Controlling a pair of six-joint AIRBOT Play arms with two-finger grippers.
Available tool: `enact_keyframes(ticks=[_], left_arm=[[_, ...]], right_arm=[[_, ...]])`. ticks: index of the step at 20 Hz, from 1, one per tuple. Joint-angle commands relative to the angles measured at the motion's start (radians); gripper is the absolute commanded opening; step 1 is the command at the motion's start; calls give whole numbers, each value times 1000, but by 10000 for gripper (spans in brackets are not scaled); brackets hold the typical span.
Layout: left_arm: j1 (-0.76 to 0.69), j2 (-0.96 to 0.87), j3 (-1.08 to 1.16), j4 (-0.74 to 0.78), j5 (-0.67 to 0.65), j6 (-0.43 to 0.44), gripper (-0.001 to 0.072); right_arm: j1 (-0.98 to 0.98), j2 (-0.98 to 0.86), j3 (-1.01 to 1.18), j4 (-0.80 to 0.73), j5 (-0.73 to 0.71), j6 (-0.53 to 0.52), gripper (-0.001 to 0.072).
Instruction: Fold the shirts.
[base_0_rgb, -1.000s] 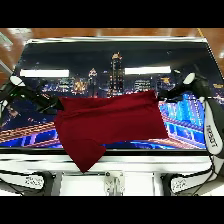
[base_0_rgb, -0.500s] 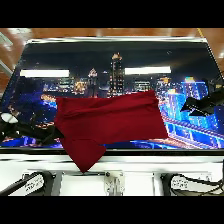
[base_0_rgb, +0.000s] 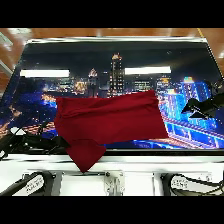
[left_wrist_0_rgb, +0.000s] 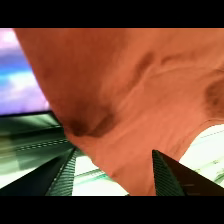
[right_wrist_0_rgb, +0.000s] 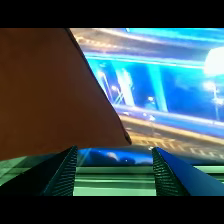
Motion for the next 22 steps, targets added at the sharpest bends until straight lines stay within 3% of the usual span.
enact_keyframes(ticks=[1, 4, 5, 7, 9, 10, 16, 18, 20, 22], left_arm=[[-29, -19, -8, 10, 33, 11, 524], [-64, -50, -12, 10, 64, 33, 523], [-76, -59, -19, 8, 83, 35, 469], [-90, -64, -30, -11, 122, 25, 242], [-90, -64, -30, -49, 129, 29, 112], [-90, -64, -30, -54, 125, 34, 39], [-90, -48, -26, -58, 98, 36, 37], [-90, -30, -24, -58, 90, 35, 38], [-90, -11, -24, -58, 81, 24, 38], [-90, 2, -24, -60, 69, 24, 38]], right_arm=[[-1, 1, 0, 0, -2, 38, 606], [-1, 1, 0, 0, -2, 57, 606], [-1, 1, 0, 0, -2, 61, 606], [-1, 1, 0, -1, 2, 68, 606], [-1, 1, -13, -15, 9, 68, 611], [-1, 1, -37, -17, 9, 66, 676], [-1, -17, -321, 58, -10, -74, 676], [-1, -42, -360, 70, -61, -79, 675], [-1, -72, -372, 96, -86, -84, 592], [-1, -108, -374, 106, -91, -84, 595]])
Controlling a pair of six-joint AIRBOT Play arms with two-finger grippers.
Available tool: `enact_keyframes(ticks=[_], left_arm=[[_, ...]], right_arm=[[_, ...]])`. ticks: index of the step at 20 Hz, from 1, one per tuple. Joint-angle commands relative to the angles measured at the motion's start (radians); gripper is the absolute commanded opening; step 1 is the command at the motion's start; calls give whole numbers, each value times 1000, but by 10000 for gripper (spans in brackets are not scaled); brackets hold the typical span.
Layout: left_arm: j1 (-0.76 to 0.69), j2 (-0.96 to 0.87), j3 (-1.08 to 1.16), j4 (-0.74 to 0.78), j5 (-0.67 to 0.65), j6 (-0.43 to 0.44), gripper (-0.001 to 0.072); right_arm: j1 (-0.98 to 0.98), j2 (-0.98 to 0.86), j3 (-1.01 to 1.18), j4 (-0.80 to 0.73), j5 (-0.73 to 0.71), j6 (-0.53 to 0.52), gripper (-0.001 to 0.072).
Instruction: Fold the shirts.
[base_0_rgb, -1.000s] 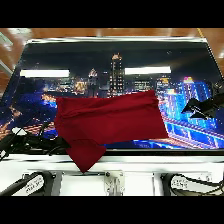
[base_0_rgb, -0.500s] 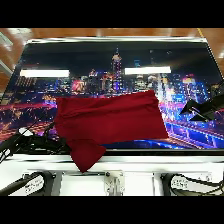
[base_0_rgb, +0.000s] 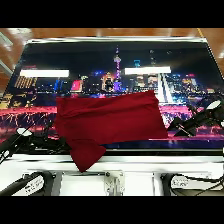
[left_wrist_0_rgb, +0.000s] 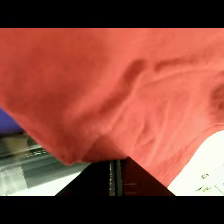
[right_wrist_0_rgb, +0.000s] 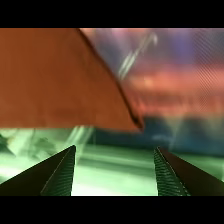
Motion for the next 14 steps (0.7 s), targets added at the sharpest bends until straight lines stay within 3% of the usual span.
enact_keyframes(ticks=[1, 7, 9, 11, 14], left_arm=[[-1, 24, 1, -4, -19, -16, 37], [0, 57, 3, -4, -19, -42, 38], [0, 58, 19, -4, -19, -42, 38], [0, 58, 46, -4, -20, -48, 38], [-1, 64, 122, -4, -23, -10, 37]], right_arm=[[0, -55, -27, 34, -29, -16, 595], [13, -122, -27, 100, -53, -24, 592], [41, -127, -27, 79, -99, -23, 405], [64, -127, -23, 83, -118, -31, 89], [89, -105, 32, 115, -73, -159, 73]])
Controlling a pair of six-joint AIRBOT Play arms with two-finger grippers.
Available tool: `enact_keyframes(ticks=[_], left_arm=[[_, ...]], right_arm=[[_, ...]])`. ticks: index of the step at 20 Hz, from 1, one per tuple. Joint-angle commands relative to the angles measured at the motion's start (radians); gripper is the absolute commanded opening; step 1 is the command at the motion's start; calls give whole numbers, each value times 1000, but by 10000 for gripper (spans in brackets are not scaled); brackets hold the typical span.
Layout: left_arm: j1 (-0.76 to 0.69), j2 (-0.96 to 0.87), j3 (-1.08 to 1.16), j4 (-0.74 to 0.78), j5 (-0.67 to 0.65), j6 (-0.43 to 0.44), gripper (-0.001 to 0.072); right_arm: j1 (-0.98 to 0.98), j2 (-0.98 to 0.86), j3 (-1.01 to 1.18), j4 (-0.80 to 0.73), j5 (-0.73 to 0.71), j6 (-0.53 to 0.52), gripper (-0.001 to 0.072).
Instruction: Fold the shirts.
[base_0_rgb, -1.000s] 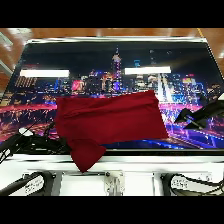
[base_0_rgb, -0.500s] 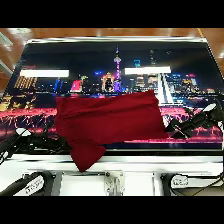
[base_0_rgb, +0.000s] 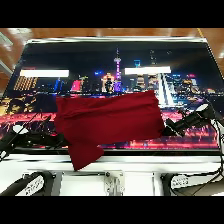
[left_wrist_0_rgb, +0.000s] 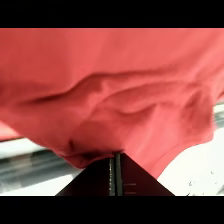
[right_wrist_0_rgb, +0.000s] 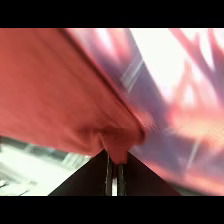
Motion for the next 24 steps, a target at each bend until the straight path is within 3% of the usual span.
enact_keyframes(ticks=[1, 4, 10, 17, 24], left_arm=[[0, 14, 97, 0, -10, 43, 37], [-6, 16, 242, -11, -17, 41, 37], [-5, -127, 449, -9, 124, 8, 37], [-5, -480, 728, -76, 137, 7, 37], [-5, -615, 887, -150, 160, 9, 38]], right_arm=[[35, 33, 63, 63, 31, -171, 73], [115, 78, 173, 74, -55, -192, 72], [286, 14, 375, -35, -422, -64, 71], [320, -209, 567, -19, -476, 16, 71], [320, -274, 570, 6, -489, 23, 73]])
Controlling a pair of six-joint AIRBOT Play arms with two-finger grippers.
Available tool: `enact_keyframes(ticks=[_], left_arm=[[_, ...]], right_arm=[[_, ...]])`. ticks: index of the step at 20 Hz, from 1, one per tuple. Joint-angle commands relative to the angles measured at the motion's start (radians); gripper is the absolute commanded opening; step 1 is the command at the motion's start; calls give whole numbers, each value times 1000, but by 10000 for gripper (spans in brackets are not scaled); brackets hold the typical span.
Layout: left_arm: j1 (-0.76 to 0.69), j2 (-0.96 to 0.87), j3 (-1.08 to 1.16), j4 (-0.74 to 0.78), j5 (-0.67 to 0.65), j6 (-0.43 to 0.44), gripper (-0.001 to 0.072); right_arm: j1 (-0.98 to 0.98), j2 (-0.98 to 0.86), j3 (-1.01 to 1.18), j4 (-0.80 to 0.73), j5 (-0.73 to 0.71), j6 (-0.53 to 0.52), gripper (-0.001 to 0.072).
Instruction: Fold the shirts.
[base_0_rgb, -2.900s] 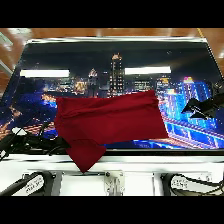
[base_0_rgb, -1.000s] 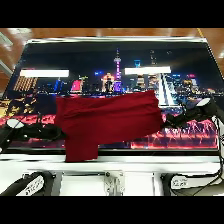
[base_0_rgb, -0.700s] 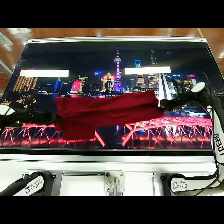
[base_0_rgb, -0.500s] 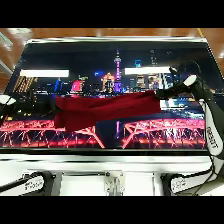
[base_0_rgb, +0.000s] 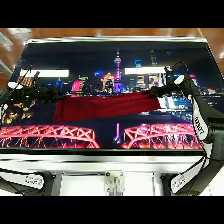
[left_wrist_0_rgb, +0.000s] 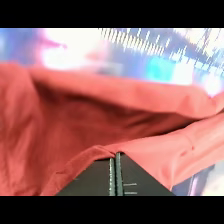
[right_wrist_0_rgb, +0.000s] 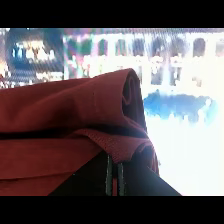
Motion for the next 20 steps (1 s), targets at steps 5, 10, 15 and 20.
enact_keyframes(ticks=[5, 10, 15, 20], left_arm=[[-6, -95, 54, -22, -32, -26, 135], [32, -95, 60, -23, -148, -28, 602], [44, -60, 65, -64, -203, -27, 596], [30, -26, 65, -66, -205, -25, 593]], right_arm=[[2, -20, 8, 89, -9, 7, 400], [-43, 13, 16, 55, 152, -24, 688], [-145, -6, 15, 222, 240, -10, 688], [-136, -35, 15, 242, 233, 19, 687]])
